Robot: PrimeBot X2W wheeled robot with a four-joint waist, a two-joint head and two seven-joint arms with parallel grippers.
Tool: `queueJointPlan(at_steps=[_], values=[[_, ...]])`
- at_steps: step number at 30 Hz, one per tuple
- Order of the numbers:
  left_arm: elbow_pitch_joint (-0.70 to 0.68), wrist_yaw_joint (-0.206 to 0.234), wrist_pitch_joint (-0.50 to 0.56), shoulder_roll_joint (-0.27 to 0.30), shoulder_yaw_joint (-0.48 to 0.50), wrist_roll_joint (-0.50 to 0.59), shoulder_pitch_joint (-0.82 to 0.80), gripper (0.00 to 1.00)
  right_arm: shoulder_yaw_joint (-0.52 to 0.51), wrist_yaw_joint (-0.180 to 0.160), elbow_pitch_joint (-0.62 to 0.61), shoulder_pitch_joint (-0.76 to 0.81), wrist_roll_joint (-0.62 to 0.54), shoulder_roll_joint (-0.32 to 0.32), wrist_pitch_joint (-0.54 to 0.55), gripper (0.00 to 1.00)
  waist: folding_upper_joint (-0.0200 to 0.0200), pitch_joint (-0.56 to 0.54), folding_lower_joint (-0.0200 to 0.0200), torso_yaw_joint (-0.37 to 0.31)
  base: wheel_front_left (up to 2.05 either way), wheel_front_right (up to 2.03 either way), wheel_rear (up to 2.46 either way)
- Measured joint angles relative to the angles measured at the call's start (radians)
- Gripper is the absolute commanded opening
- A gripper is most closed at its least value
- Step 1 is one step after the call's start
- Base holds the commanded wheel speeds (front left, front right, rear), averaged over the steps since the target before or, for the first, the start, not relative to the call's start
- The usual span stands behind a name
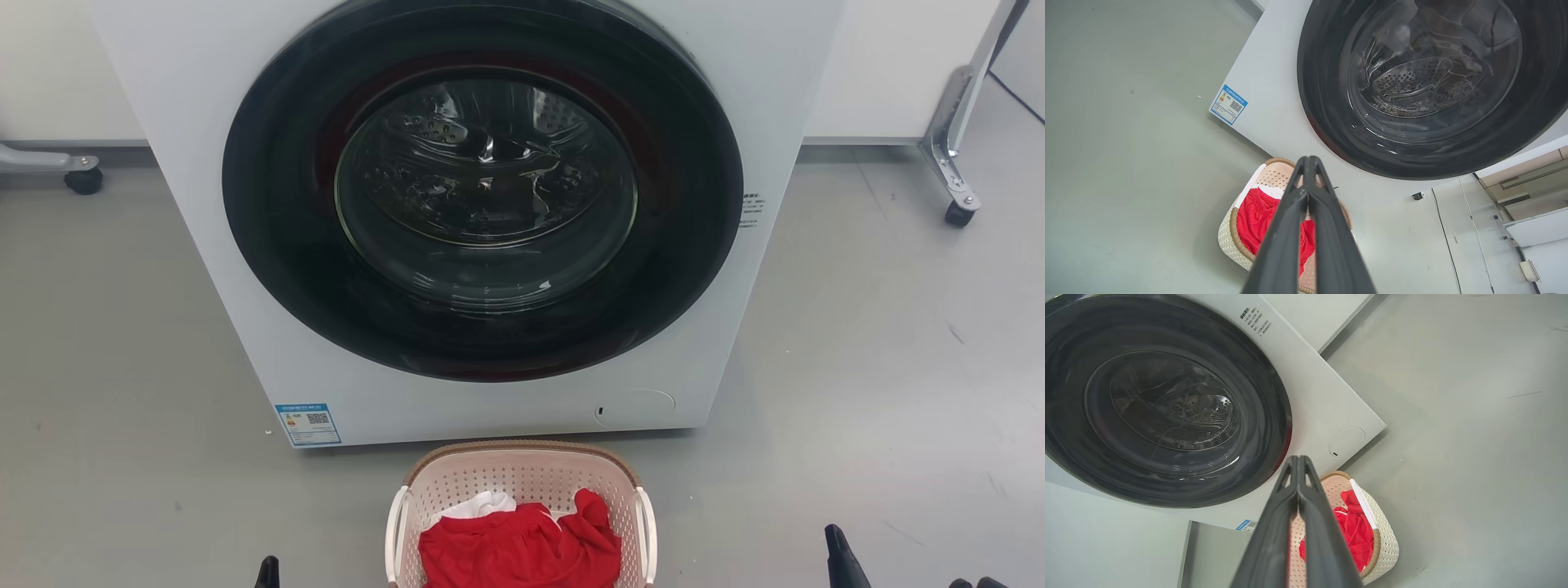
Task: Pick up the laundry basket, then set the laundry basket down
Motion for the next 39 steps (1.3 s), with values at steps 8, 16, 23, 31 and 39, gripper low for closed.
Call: queueJointPlan(at_steps=[8,16,23,31,39], values=[[0.003,-0.018,0.03,-0.003,0.021,-0.112,-0.021,0.0,-0.039,0.019,0.01,-0.009,0.109,0.001,0.03,0.0,0.0,-0.001,0.0,0.002,0.0,0.0,0.0],[0.007,-0.04,0.057,-0.003,0.04,-0.221,-0.039,0.0,-0.078,0.043,0.021,-0.025,0.215,0.001,0.057,0.0,0.0,-0.003,0.0,0.004,0.0,0.0,0.0],[0.01,-0.061,0.081,-0.004,0.058,-0.316,-0.053,0.0,-0.111,0.06,0.026,-0.043,0.312,0.002,0.083,0.0,0.0,-0.004,0.0,0.006,0.0,0.0,0.0],[0.012,-0.079,0.112,-0.005,0.077,-0.428,-0.07,0.0,-0.15,0.079,0.035,-0.053,0.42,0.002,0.111,0.0,0.0,-0.006,0.0,0.008,0.0,0.0,0.0],[0.014,-0.1,0.14,-0.006,0.098,-0.537,-0.086,0.0,-0.188,0.103,0.044,-0.067,0.524,0.003,0.139,0.0,0.0,-0.007,0.0,0.01,0.0,0.0,0.0]])
